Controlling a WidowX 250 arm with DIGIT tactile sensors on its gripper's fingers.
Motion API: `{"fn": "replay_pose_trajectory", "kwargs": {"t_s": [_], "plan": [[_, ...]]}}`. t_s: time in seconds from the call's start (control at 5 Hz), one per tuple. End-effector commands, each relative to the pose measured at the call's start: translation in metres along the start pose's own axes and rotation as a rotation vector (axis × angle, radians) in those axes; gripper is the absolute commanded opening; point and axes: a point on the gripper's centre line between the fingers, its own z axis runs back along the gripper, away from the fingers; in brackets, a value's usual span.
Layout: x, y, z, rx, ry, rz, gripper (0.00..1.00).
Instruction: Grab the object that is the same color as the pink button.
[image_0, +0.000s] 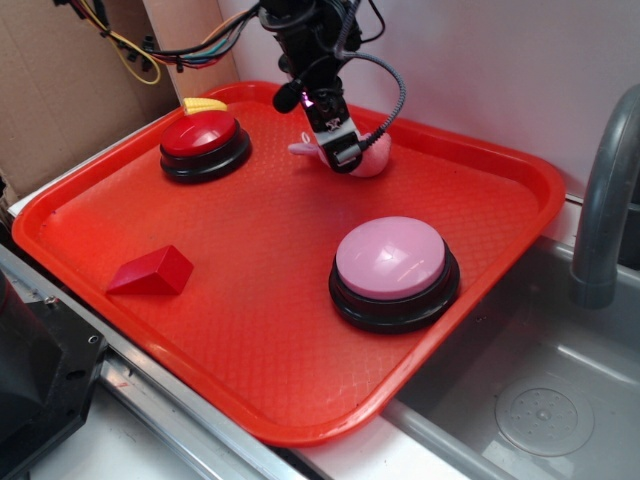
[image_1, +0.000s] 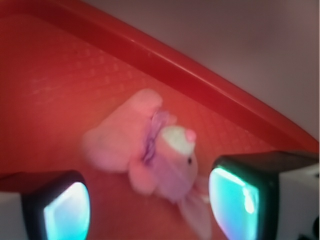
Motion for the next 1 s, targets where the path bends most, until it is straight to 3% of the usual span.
{"fn": "replay_pose_trajectory", "kwargs": {"t_s": [0.0,0.2,0.4,0.8], "plan": [[0.023,0.001,-0.017,0.022,-0.046,-0.001,1.0],[0.024,0.003,-0.026,0.019,-0.027,0.023,1.0],[0.023,0.007,-0.028,0.025,-0.016,0.066,0.0],[0.02,0.008,-0.018,0.02,-0.002,0.114,0.0]]}}
